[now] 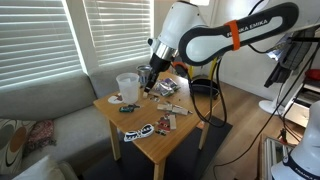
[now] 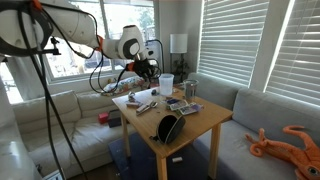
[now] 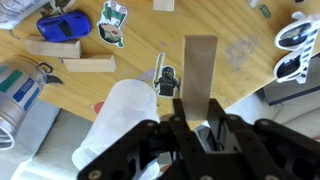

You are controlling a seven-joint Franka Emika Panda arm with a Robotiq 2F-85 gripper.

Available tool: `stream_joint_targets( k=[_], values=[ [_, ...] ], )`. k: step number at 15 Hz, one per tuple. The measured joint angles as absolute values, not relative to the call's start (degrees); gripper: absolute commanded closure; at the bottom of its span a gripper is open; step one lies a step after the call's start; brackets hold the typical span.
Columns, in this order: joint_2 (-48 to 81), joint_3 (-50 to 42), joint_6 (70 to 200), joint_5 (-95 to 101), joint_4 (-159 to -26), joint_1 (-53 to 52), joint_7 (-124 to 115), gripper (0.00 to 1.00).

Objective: Put one wooden block in the clear cup on the table.

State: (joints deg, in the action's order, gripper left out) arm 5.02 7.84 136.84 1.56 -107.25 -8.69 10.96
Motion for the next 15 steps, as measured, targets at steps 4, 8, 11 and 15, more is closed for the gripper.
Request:
stream_joint_targets(
  k=[4, 8, 11, 15],
  values=[
    [5.28, 7.38, 141.89, 1.84, -106.25, -8.42, 7.19, 0.93],
    [7.50, 5.35, 149.76, 5.80, -100.47, -7.81, 0.28, 0.93],
    [9.86, 3.47, 155.28, 13.51, -96.26, -8.05, -7.90, 0.93],
    [16.12, 2.77, 156.53, 18.76, -89.84, -9.22, -11.52, 0.45]
  ],
)
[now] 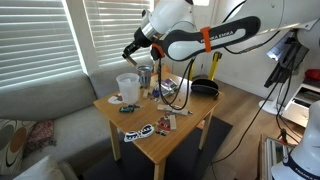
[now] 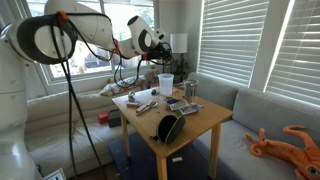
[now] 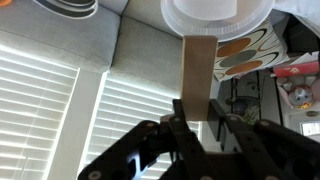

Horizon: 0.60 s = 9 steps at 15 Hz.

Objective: Put one wooden block in the clear cup on the table.

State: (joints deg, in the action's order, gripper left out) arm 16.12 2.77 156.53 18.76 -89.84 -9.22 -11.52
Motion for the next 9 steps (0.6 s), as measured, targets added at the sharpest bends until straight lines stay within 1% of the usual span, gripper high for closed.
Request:
stream_joint_targets(
  k=[2, 3, 5, 6, 8, 9],
  values=[
    [19.43, 2.91, 156.47, 18.82, -86.92, -10.09, -11.55, 0.33],
    [20.81, 2.84, 156.46, 18.81, -85.70, -10.60, -11.51, 0.24],
    [22.94, 2.56, 156.44, 18.74, -83.67, -11.49, -11.50, 0.12],
    [23.50, 2.40, 156.38, 18.74, -83.00, -11.83, -11.50, 0.04],
    [23.50, 3.14, 156.14, 18.00, -82.72, -12.11, -8.25, 0.00],
    [23.29, 4.61, 156.09, 16.41, -82.76, -11.93, -4.61, 0.08]
  ],
)
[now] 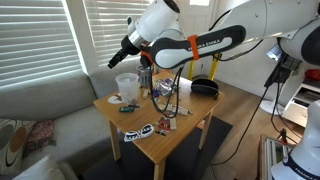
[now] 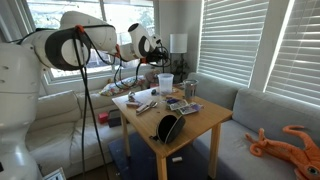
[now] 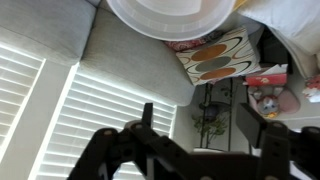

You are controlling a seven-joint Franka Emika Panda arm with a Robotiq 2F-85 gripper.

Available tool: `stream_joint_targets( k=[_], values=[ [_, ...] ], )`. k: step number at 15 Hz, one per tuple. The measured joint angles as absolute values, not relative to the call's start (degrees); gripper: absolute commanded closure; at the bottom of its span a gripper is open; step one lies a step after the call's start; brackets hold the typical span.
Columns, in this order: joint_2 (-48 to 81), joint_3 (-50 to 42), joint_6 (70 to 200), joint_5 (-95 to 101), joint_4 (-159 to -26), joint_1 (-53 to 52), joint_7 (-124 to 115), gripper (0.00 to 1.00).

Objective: Put one wooden block in the clear cup on the table.

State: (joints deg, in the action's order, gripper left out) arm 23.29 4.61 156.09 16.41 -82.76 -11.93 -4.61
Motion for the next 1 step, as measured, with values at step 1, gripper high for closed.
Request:
stream_joint_targets(
  k=[1],
  values=[
    [23.17, 5.18, 156.09, 15.84, -82.74, -12.12, -3.68, 0.02]
  ],
)
